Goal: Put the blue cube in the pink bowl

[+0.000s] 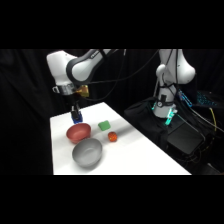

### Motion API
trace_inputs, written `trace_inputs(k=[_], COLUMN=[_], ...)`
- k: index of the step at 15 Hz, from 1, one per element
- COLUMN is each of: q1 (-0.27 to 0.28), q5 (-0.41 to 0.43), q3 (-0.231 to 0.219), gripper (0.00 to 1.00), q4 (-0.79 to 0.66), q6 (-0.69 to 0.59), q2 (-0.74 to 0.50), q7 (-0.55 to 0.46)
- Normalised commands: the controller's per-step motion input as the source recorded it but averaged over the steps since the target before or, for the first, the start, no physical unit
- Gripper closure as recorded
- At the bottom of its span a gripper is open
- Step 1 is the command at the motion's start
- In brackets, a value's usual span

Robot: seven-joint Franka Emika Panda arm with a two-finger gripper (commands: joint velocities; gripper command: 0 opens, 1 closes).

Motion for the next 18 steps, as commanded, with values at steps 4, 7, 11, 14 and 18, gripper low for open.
trace_inputs(k=[4, 7, 11, 14, 18], q1=[-0.082, -0.098, -0.098, -0.114, -0.095], q5=[0.132, 0.136, 0.128, 0.146, 0.116], q3=[0.074, 0.08, 0.075, 0.082, 0.075], gripper=[0.76, 0.76, 0.76, 0.23, 0.0], q4=[0.36, 0.32, 0.28, 0.24, 0.12], q6=[0.04, 0.04, 0.04, 0.05, -0.04], q2=[0.33, 0.28, 0.22, 0.15, -0.03], q7=[-0.11, -0.11, -0.09, -0.1, -0.14])
